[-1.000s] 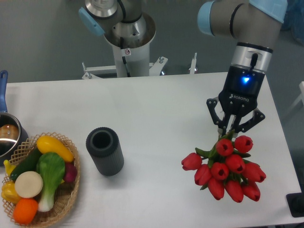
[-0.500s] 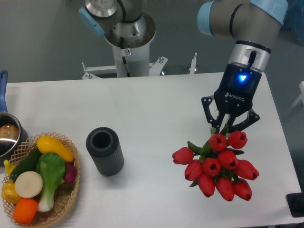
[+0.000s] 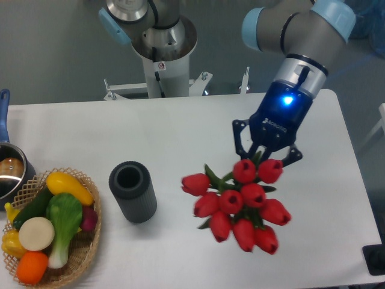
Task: Insert the flowers into the vase
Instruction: 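Carry the tulips over the black vase, stems pointing down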
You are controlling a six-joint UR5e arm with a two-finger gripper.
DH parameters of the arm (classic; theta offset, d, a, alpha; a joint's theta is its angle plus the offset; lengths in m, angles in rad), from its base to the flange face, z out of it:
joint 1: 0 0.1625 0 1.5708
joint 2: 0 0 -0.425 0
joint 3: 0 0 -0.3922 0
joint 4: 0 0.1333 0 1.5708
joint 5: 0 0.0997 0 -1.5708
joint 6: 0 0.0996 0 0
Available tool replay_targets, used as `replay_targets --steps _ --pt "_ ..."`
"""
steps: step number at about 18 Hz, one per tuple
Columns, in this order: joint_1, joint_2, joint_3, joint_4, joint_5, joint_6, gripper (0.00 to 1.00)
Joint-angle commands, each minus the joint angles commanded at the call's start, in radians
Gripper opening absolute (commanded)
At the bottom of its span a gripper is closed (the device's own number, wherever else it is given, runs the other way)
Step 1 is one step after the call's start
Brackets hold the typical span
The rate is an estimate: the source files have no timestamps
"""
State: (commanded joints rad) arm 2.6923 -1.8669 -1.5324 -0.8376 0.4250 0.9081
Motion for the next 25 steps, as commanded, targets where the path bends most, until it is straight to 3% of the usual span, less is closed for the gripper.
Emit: replay_targets --steps 22,25 --pt "-0.177 -0.009 -0.04 0.005 -0.097 0.021 0.15" --pt "-0.178 -0.024 -0.04 0.005 -0.205 0.025 0.14"
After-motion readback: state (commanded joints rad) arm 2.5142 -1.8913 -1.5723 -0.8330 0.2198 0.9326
